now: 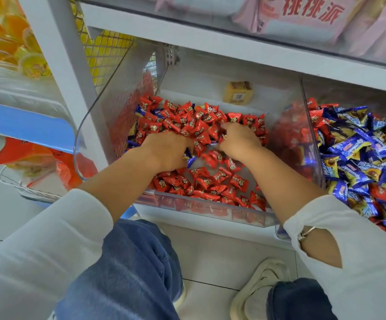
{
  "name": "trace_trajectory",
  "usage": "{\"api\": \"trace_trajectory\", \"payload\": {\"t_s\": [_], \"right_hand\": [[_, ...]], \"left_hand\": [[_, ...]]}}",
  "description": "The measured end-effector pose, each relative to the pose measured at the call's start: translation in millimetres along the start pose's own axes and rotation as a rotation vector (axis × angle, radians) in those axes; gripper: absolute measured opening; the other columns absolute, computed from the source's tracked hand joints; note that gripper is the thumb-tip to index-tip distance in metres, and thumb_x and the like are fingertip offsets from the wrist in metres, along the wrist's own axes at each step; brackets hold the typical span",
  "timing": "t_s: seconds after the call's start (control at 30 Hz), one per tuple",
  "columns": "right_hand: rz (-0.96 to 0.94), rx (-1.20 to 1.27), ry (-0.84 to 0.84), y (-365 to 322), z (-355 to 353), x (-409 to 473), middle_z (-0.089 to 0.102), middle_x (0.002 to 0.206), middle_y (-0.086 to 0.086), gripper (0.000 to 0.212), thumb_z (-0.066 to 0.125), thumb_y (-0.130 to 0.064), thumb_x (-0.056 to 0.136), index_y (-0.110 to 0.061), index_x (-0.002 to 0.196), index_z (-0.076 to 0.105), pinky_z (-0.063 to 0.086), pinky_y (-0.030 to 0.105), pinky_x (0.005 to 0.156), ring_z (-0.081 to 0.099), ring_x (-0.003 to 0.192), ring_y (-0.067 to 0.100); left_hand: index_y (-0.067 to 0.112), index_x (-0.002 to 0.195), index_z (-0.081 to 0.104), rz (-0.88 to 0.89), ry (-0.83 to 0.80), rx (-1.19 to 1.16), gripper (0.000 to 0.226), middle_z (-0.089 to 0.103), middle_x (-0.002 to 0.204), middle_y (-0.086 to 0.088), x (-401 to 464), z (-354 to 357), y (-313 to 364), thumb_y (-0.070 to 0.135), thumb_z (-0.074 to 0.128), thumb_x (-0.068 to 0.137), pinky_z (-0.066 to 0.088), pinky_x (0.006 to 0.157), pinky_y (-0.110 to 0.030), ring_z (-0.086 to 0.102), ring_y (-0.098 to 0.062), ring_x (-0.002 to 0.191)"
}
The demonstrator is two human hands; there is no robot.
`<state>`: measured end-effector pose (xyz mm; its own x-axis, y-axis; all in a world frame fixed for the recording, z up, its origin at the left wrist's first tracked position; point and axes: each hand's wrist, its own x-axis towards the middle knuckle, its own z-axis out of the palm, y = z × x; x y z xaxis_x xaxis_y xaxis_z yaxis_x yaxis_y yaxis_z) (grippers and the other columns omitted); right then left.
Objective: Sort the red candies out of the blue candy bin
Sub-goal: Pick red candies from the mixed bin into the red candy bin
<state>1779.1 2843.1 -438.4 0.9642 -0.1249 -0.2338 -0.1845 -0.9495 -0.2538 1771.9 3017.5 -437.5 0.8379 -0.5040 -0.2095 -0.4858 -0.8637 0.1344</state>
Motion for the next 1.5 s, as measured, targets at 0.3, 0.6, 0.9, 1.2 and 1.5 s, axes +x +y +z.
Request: {"api": "trace_trajectory", "payload": {"t_s": [0.3,0.6,0.9,1.2,1.5], "right_hand": [[-0.143,0.101,-0.111,-6,5,-13,0.063,0.116,0.002,0.03,0.073,-0.029,0.08,-0.021,0.107,0.065,0.044,0.027,0.077,0.058,0.098,0.021],[-0.281,-0.091,-0.047,-14,16,-13,0.05,0.127,0.009,0.063,0.069,-0.044,0.081,-0.025,0.137,0.047,0.045,0.035,0.087,0.052,0.114,0.03],[-0.246,0.121,0.101,-17,-36,-54,0.066,0.104,0.0,0.027,0.062,-0.04,0.087,-0.021,0.106,0.066,0.043,0.029,0.07,0.059,0.091,0.02],[-0.206,0.536,0.331,89,-98,-166,0.059,0.071,-0.019,0.01,0.059,-0.03,0.09,-0.026,0.082,0.064,0.035,0.01,0.057,0.051,0.055,-0.005],[0.032,0.655,0.478,180,-115,-173,0.061,0.07,0.001,0.012,0.058,-0.011,0.086,-0.022,0.091,0.061,0.024,0.015,0.04,0.038,0.035,0.006]], "left_hand": [[0.026,0.118,0.055,-0.12,0.152,-0.104,0.029,0.059,0.115,-0.005,-2,-3,-10,0.038,0.056,0.091,0.036,0.07,-0.031,0.055,-0.027,0.105],[0.023,0.109,0.057,-0.106,0.168,-0.139,0.023,0.059,0.107,-0.004,1,-2,-9,0.036,0.058,0.09,0.037,0.07,-0.031,0.055,-0.025,0.1],[0.033,0.096,0.057,-0.088,0.28,-0.465,0.024,0.056,0.072,0.009,-14,-26,-6,0.053,0.061,0.083,0.039,0.061,-0.03,0.052,-0.013,0.065],[0.036,0.087,0.06,0.151,0.404,-0.599,0.017,0.062,0.073,0.003,-30,-85,95,0.051,0.064,0.08,0.04,0.064,-0.032,0.046,-0.011,0.06],[0.039,0.096,0.049,0.35,0.388,-0.513,0.035,0.064,0.081,-0.001,-4,-82,203,0.068,0.049,0.076,0.047,0.073,-0.036,0.057,-0.016,0.073]]}}
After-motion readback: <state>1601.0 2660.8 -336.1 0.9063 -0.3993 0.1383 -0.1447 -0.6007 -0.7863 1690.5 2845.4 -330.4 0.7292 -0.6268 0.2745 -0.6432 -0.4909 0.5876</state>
